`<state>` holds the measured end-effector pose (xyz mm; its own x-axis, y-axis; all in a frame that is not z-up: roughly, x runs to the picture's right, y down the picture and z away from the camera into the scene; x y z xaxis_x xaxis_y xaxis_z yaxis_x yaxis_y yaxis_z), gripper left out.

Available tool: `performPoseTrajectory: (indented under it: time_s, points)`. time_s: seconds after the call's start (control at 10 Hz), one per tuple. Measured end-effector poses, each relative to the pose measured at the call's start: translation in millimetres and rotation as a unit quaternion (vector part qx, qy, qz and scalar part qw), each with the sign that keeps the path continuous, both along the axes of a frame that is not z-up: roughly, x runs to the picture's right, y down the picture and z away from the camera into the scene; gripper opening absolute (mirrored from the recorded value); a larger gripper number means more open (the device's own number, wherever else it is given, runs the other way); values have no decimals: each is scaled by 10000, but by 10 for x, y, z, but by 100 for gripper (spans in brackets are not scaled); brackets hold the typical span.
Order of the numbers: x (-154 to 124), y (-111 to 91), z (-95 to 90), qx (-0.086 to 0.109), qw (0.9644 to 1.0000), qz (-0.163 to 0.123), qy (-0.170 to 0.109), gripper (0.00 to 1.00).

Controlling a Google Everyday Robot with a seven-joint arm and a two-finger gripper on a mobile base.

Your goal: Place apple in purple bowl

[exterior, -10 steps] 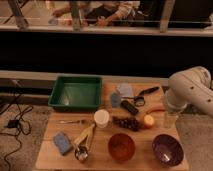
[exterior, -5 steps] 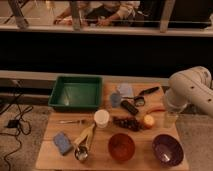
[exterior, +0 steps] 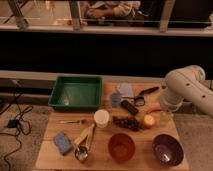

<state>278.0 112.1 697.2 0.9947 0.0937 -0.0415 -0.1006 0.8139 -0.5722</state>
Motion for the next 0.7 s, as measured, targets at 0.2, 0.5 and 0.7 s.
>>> performPoseTrajectory:
  time_s: [0.2, 0.5, 0.7]
  points:
    - [-2, 2, 40, -32, 10000, 24, -23, 80]
    - [-23, -1, 79, -69, 9999, 78, -82, 80]
    - [-20, 32, 103, -123, 9998, 117, -131, 80]
